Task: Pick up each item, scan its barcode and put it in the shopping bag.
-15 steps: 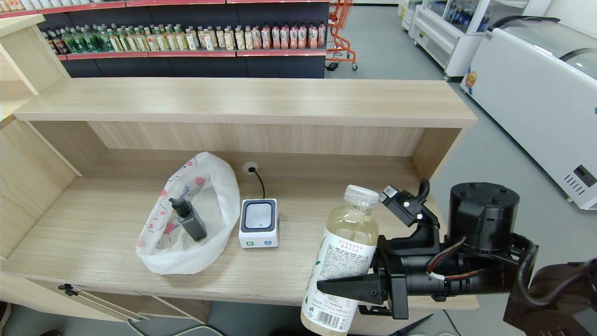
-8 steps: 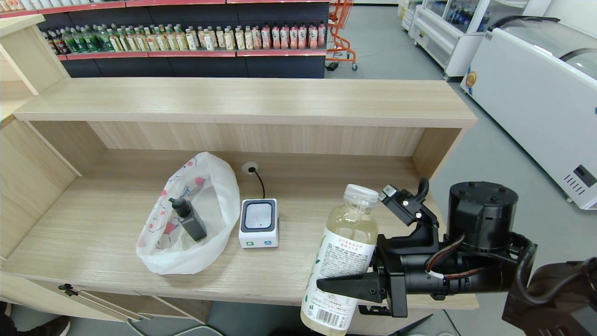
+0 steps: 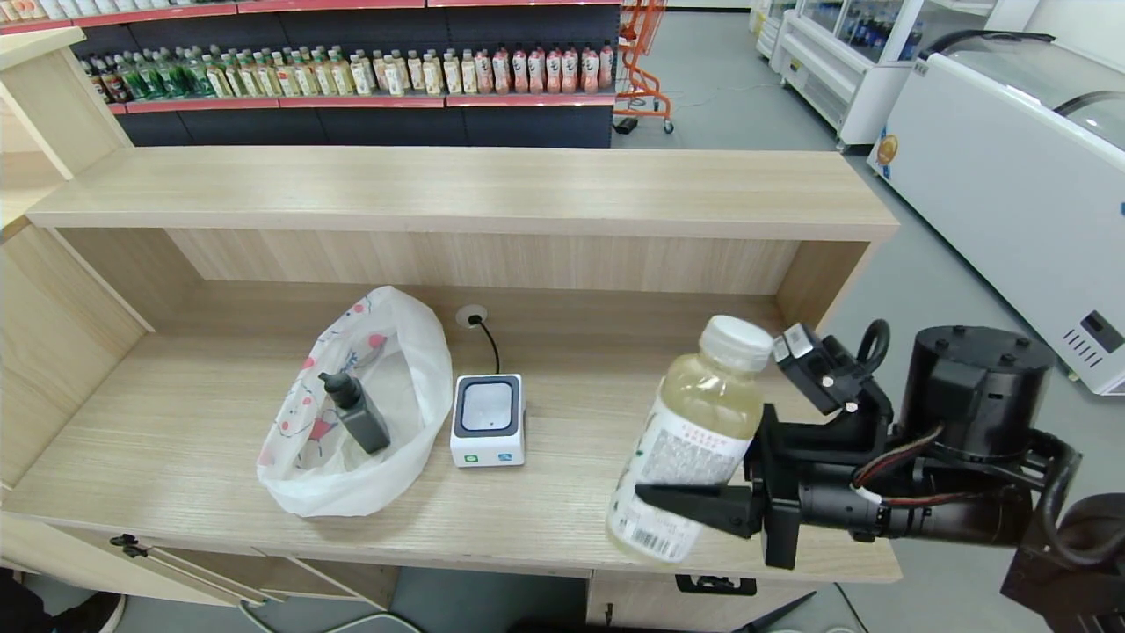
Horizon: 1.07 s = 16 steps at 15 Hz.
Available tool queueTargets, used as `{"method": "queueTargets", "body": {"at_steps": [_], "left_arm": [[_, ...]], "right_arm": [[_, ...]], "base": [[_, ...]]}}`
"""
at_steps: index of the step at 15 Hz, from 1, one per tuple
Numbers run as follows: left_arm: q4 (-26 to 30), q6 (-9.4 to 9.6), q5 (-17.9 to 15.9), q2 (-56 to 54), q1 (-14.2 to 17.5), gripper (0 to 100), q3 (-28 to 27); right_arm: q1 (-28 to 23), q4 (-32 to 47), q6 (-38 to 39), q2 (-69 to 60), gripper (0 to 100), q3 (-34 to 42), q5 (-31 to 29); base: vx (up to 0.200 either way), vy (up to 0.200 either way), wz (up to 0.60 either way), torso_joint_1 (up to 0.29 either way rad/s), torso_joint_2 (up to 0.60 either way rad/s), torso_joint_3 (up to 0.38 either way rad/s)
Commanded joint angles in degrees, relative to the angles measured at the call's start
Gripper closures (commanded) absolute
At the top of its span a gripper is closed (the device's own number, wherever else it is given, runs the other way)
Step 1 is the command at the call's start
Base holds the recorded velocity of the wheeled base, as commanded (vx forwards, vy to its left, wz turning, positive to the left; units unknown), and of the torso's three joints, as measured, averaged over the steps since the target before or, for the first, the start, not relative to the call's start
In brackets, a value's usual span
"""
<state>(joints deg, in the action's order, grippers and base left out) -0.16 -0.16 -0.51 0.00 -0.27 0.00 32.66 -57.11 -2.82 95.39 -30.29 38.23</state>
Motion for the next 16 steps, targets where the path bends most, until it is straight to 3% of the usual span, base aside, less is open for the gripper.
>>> {"method": "queueTargets", "body": {"at_steps": [1,4,8,10,16], "left_arm": [[-0.02,-0.02,-0.02,0.0,0.0,0,0.0],[-0.02,-0.02,-0.02,0.0,0.0,0,0.0],[-0.02,-0.02,-0.02,0.0,0.0,0,0.0],[-0.02,-0.02,-0.02,0.0,0.0,0,0.0],[-0.02,0.16,-0.02,0.0,0.0,0,0.0]], "right_arm": [[-7.52,-0.1,-8.79,-3.37,100,1.9,-9.84],[-9.89,-1.42,-16.34,-3.11,100,1.2,-16.61],[-14.2,-1.69,-42.18,0.5,100,-6.09,-17.58],[-14.2,-2.3,-50.97,0.5,100,-6.18,-20.21],[-12.97,-12.76,-60.64,0.59,100,-2.67,-21.09]], "base": [[0.0,0.0,0.0,0.0,0.0,0.0],[0.0,0.0,0.0,0.0,0.0,0.0],[0.0,0.0,0.0,0.0,0.0,0.0],[0.0,0.0,0.0,0.0,0.0,0.0],[0.0,0.0,0.0,0.0,0.0,0.0]]}}
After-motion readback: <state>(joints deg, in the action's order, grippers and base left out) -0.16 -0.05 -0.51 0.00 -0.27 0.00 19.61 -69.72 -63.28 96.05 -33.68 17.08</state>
